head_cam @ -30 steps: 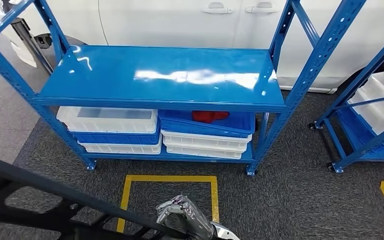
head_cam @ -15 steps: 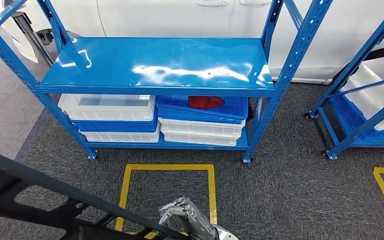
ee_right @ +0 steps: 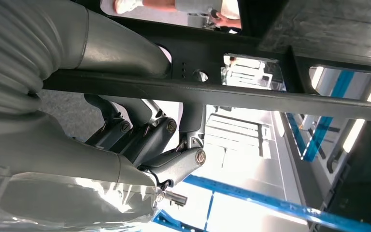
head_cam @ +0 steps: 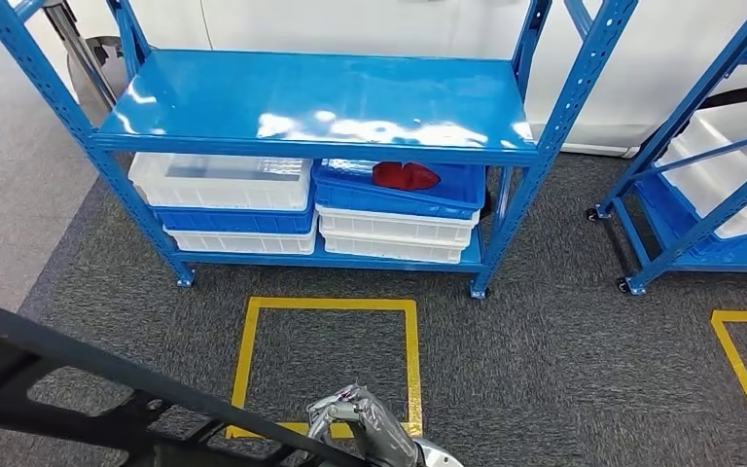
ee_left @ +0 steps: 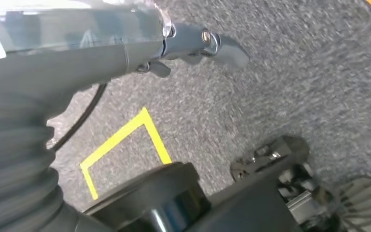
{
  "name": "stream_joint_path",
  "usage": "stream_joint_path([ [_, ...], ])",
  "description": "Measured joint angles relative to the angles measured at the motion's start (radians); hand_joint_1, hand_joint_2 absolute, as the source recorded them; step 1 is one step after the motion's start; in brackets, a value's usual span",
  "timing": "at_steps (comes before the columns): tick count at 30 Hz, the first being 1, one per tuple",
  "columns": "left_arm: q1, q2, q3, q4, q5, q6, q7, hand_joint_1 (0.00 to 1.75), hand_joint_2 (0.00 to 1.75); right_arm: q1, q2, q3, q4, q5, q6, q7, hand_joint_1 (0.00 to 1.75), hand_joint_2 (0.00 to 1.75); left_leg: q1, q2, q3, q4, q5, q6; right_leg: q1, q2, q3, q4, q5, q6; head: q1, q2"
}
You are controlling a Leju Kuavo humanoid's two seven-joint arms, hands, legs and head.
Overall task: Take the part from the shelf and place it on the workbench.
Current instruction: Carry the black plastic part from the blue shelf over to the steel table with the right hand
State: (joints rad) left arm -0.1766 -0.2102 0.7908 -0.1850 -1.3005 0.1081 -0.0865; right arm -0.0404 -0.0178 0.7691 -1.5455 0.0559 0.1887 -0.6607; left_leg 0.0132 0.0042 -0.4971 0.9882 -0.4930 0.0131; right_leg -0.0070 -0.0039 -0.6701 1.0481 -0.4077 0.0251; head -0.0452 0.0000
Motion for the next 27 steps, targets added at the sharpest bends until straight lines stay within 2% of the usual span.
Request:
stream_joint_path([
  [1,-0.001,0.0,0.0,0.0,0.0,0.001,-0.004,0.0,1.75,0.0,0.0,0.0,0.0,-0.001,0.001,0.0,1.69,1.75,0.0,0.002,-0.008,-0.001,0.008,0.007,-0.002,0.001,-0.017,0.046,-0.042,0.004,0.0,0.0],
  [3,-0.001,0.0,0.0,0.0,0.001,0.004,-0.005,0.0,1.75,0.0,0.0,0.0,0.001,-0.008,0.006,0.0,1.69,1.75,-0.005,0.006,-0.028,0.0,0.023,0.015,-0.002,0.001,-0.055,0.177,-0.123,0.01,0.0,0.0],
  [4,0.0,0.0,0.0,0.0,0.001,0.005,-0.004,0.0,1.75,0.0,0.0,0.0,0.003,-0.013,0.011,0.001,1.69,1.75,-0.007,0.01,-0.037,0.0,0.03,0.017,-0.002,0.001,-0.066,0.228,-0.139,0.01,0.0,0.0],
  [5,0.001,0.0,0.0,0.0,0.0,0.005,-0.004,0.0,1.75,0.0,0.0,0.0,0.005,-0.018,0.016,0.001,1.69,1.75,-0.011,0.014,-0.046,0.001,0.036,0.018,-0.001,0.001,-0.061,0.248,-0.135,0.008,0.0,0.0],
  [6,0.001,0.0,0.0,0.0,0.0,0.006,-0.003,0.0,1.75,0.0,0.0,0.0,0.007,-0.024,0.02,0.002,1.69,1.75,-0.014,0.019,-0.052,0.001,0.041,0.019,0.001,0.0,-0.037,0.228,-0.117,0.002,0.0,0.0],
  [7,0.001,0.0,0.0,0.0,-0.001,0.007,-0.003,0.0,1.75,-0.001,0.0,0.0,0.009,-0.028,0.023,0.002,1.69,1.75,-0.018,0.024,-0.056,0.001,0.045,0.019,0.006,-0.004,0.008,0.168,-0.091,-0.008,0.0,0.0],
  [8,0.001,-0.002,0.0,0.0,-0.002,0.008,-0.003,0.0,1.75,-0.002,0.0,0.0,0.009,-0.032,0.026,0.002,1.69,1.75,-0.021,0.03,-0.058,0.001,0.047,0.019,0.013,-0.017,0.059,0.091,-0.076,-0.023,0.0,0.0],
  [9,0.002,-0.003,0.0,0.0,-0.003,0.009,-0.003,0.0,1.75,-0.004,0.0,0.0,0.009,-0.035,0.029,0.002,1.69,1.75,-0.024,0.038,-0.059,0.001,0.049,0.017,0.02,-0.034,0.104,0.02,-0.069,-0.036,0.0,0.0],
  [10,0.002,-0.004,-0.001,0.0,-0.004,0.01,-0.002,0.0,1.75,-0.006,0.0,-0.001,0.009,-0.036,0.032,0.002,1.69,1.75,-0.024,0.046,-0.059,0.001,0.051,0.014,0.028,-0.048,0.133,-0.031,-0.067,-0.047,0.0,0.0],
  [11,0.002,-0.006,-0.001,0.0,-0.004,0.01,-0.002,0.0,1.75,-0.007,0.0,-0.001,0.009,-0.038,0.034,0.002,1.69,1.75,-0.023,0.056,-0.06,0.001,0.054,0.011,0.034,-0.056,0.145,-0.057,-0.07,-0.053,0.0,0.0],
  [12,0.001,-0.006,-0.001,0.0,-0.005,0.011,-0.002,0.0,1.75,-0.008,0.0,-0.001,0.008,-0.039,0.035,0.002,1.69,1.75,-0.022,0.066,-0.059,-0.001,0.056,0.006,0.038,-0.053,0.147,-0.066,-0.067,-0.056,0.0,0.0],
  [13,-0.001,-0.007,-0.001,0.0,-0.005,0.011,-0.001,0.0,1.75,-0.007,0.0,-0.001,0.008,-0.041,0.036,0.003,1.69,1.75,-0.022,0.071,-0.06,-0.001,0.056,0.002,0.034,-0.045,0.148,-0.075,-0.059,-0.057,0.0,0.0],
  [14,-0.002,-0.007,-0.001,0.0,-0.006,0.011,-0.001,0.0,1.75,-0.007,0.001,-0.001,0.008,-0.042,0.036,0.003,1.69,1.75,-0.022,0.067,-0.062,0.005,0.048,-0.002,0.029,-0.036,0.15,-0.085,-0.051,-0.06,0.0,0.0],
  [15,-0.003,-0.007,-0.002,0.0,-0.006,0.011,0.0,0.0,1.75,-0.008,0.002,-0.001,0.008,-0.043,0.037,0.003,1.69,1.75,-0.022,0.054,-0.07,0.027,0.029,-0.007,0.023,-0.029,0.151,-0.095,-0.043,-0.062,0.0,0.0],
  [17,-0.001,-0.007,-0.002,0.0,-0.006,0.011,0.001,0.0,1.75,-0.008,0.006,-0.002,0.008,-0.046,0.04,0.004,1.69,1.75,-0.015,0.02,-0.111,0.132,-0.039,-0.019,0.016,-0.013,0.147,-0.103,-0.031,-0.063,0.0,0.0],
  [18,0.0,-0.006,-0.001,0.0,-0.005,0.011,0.002,0.0,1.75,-0.008,0.008,-0.002,0.008,-0.047,0.042,0.005,1.69,1.75,-0.011,0.011,-0.136,0.199,-0.073,-0.025,0.015,-0.004,0.141,-0.101,-0.028,-0.062,0.0,0.0],
  [19,0.001,-0.005,-0.001,0.0,-0.004,0.011,0.002,0.0,1.75,-0.007,0.009,-0.002,0.008,-0.048,0.046,0.007,1.69,1.75,-0.006,0.007,-0.156,0.253,-0.092,-0.033,0.013,0.005,0.136,-0.097,-0.026,-0.061,0.0,0.0],
  [20,0.001,-0.004,-0.001,0.0,-0.004,0.011,0.003,0.0,1.75,-0.007,0.009,-0.002,0.008,-0.048,0.049,0.01,1.69,1.75,-0.001,0.006,-0.16,0.275,-0.092,-0.04,0.01,0.015,0.131,-0.092,-0.026,-0.058,0.0,0.0],
  [21,0.0,-0.003,-0.001,0.0,-0.003,0.012,0.003,0.0,1.75,-0.008,0.01,-0.002,0.008,-0.049,0.052,0.013,1.69,1.75,0.004,0.005,-0.147,0.259,-0.072,-0.047,0.006,0.025,0.126,-0.084,-0.026,-0.055,0.0,0.0],
  [22,0.0,-0.002,-0.001,0.0,-0.002,0.013,0.003,0.0,1.75,-0.008,0.01,-0.002,0.008,-0.049,0.056,0.016,1.69,1.75,0.011,0.001,-0.116,0.205,-0.038,-0.055,0.001,0.036,0.12,-0.073,-0.029,-0.05,0.0,0.0],
  [24,0.002,0.0,-0.001,0.0,0.0,0.015,0.003,0.0,1.75,-0.01,0.013,-0.003,0.008,-0.05,0.06,0.021,1.69,1.75,0.022,-0.034,-0.047,0.083,0.003,-0.066,-0.007,0.059,0.103,-0.048,-0.035,-0.035,0.0,0.0],
  [25,0.003,0.0,-0.001,0.0,0.001,0.016,0.003,0.0,1.75,-0.011,0.014,-0.003,0.008,-0.05,0.063,0.022,1.69,1.75,0.025,-0.052,-0.029,0.047,0.007,-0.066,-0.008,0.069,0.093,-0.036,-0.037,-0.027,0.0,0.0],
  [26,0.004,0.0,-0.001,0.0,0.001,0.017,0.002,0.0,1.75,-0.012,0.015,-0.004,0.008,-0.051,0.066,0.022,1.69,1.75,0.025,-0.065,-0.024,0.036,0.0,-0.061,-0.007,0.079,0.083,-0.028,-0.035,-0.019,0.0,0.0],
  [27,0.005,0.0,-0.001,0.0,0.002,0.018,0.002,0.0,1.75,-0.013,0.015,-0.004,0.008,-0.051,0.068,0.022,1.69,1.75,0.022,-0.065,-0.027,0.036,0.0,-0.052,-0.007,0.089,0.075,-0.024,-0.031,-0.011,0.0,0.0],
])
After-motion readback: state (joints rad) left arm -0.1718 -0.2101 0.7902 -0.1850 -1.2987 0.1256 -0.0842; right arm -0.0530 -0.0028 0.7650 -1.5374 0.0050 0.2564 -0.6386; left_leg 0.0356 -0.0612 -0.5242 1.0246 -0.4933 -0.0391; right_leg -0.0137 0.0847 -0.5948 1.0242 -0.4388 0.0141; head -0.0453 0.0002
